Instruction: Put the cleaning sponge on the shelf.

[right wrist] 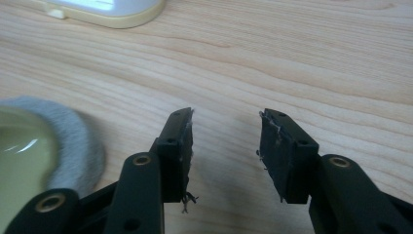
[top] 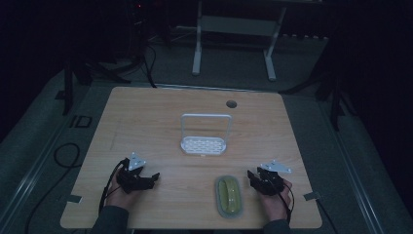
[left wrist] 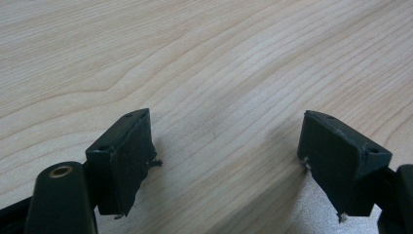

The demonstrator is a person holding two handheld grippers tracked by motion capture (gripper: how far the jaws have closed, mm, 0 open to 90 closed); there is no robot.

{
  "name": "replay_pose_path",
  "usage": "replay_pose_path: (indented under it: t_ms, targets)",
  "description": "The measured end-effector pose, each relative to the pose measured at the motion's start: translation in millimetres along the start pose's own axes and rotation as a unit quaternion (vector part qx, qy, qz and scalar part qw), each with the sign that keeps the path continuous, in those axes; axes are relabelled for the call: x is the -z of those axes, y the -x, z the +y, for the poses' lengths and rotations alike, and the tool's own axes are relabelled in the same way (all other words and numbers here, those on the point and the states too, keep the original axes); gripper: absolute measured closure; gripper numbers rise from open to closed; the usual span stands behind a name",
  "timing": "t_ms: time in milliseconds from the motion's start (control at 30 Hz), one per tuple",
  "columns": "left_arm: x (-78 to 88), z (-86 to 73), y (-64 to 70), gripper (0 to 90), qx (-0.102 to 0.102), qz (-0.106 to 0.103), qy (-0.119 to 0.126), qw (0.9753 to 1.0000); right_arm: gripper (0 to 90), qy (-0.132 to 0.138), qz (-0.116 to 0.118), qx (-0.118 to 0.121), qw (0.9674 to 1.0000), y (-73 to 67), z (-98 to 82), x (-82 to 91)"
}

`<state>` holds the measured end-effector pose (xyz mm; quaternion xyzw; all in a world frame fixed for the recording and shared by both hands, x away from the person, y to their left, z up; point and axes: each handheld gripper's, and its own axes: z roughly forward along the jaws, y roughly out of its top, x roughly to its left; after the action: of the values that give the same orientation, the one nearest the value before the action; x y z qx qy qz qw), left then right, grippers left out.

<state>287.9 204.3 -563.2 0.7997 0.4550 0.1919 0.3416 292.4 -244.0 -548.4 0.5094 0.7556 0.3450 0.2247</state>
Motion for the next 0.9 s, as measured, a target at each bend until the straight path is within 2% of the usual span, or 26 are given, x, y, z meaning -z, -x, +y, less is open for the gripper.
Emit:
replay_pose_path:
  t_ms: [133, 167, 267, 433, 533, 667, 833, 900]
  targets:
    - [0.0, 0.0, 0.0, 20.6, 0.0, 0.0, 0.0, 1.0, 58.7, 0.002, 0.004, 0.001, 1.0, -1.9, 0.0, 2.9]
    - [0.0, 0.0, -0.1, 20.6, 0.0, 0.0, 0.0, 1.0, 63.0, 0.014, 0.012, 0.003, 0.9998, -5.1, 1.2, 9.8]
    - [0.0, 0.0, -0.1, 20.6, 0.0, 0.0, 0.0, 1.0, 68.1, 0.023, 0.015, 0.0, 0.9996, -9.3, 2.2, 18.3]
    - [0.0, 0.0, 0.0, 20.5, 0.0, 0.0, 0.0, 1.0, 81.1, 0.034, 0.021, 0.008, 0.9992, -17.5, 2.2, 31.2]
    - [0.0, 0.0, 0.0, 20.5, 0.0, 0.0, 0.0, 1.0, 89.5, 0.041, 0.035, 0.014, 0.9985, -24.3, 2.0, 39.4]
    - [0.0, 0.0, 0.0, 20.5, 0.0, 0.0, 0.0, 1.0, 90.0, 0.037, 0.043, 0.03, 0.998, -33.7, 2.2, 44.5]
    - [-0.1, 0.0, 0.0, 20.5, 0.0, 0.0, 0.0, 1.0, 90.0, 0.043, 0.071, 0.043, 0.9957, -55.1, 1.9, 55.6]
    - [-0.1, 0.0, 0.0, 20.5, 0.0, 0.0, 0.0, 1.0, 90.0, 0.046, 0.074, 0.045, 0.9951, -57.6, 1.8, 57.1]
